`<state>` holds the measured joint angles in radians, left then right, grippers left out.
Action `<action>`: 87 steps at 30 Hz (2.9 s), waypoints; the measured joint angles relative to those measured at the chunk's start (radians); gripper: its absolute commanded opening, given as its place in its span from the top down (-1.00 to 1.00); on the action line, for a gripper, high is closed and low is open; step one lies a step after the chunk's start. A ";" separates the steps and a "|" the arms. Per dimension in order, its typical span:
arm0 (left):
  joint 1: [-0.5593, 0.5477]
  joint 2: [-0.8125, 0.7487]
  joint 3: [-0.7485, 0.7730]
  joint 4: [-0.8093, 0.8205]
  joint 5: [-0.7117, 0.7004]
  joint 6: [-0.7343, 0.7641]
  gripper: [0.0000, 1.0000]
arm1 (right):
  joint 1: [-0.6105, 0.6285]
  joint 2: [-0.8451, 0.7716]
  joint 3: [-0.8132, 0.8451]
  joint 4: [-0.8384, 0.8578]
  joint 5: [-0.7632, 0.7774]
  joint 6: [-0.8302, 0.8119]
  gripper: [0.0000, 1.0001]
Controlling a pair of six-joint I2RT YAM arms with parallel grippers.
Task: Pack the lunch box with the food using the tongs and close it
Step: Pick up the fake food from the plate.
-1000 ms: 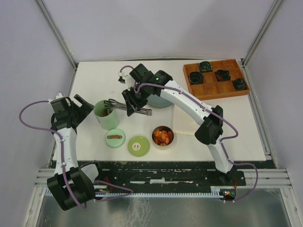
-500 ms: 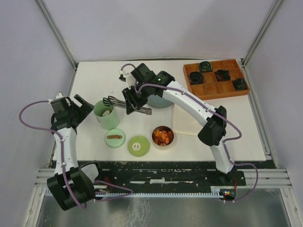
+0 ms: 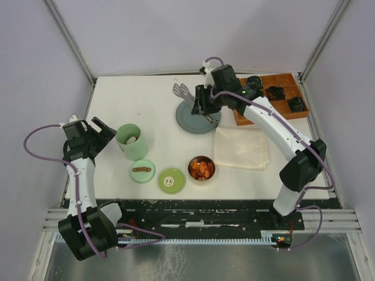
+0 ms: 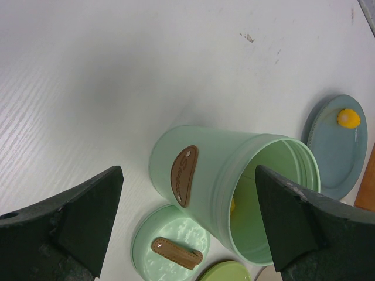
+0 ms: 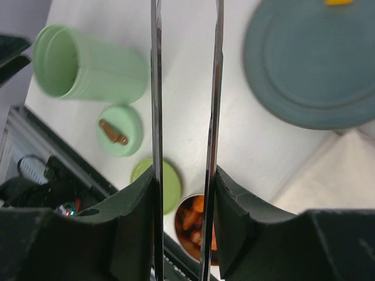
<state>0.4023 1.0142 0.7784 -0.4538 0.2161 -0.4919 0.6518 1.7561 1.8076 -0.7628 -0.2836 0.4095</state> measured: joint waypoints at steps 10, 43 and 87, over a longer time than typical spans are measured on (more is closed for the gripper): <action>0.000 0.000 0.000 0.000 0.000 0.000 -1.00 | -0.130 0.122 0.014 -0.119 0.178 0.037 0.04; 0.000 0.005 0.000 0.000 0.000 0.000 -1.00 | -0.140 0.597 0.542 -0.383 0.235 -0.058 -0.03; 0.000 0.005 0.000 0.000 0.000 0.000 -1.00 | -0.144 0.346 0.144 -0.196 0.090 0.060 0.19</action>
<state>0.4023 1.0195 0.7784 -0.4538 0.2165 -0.4919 0.5076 2.1025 1.9514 -0.9588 -0.1940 0.4690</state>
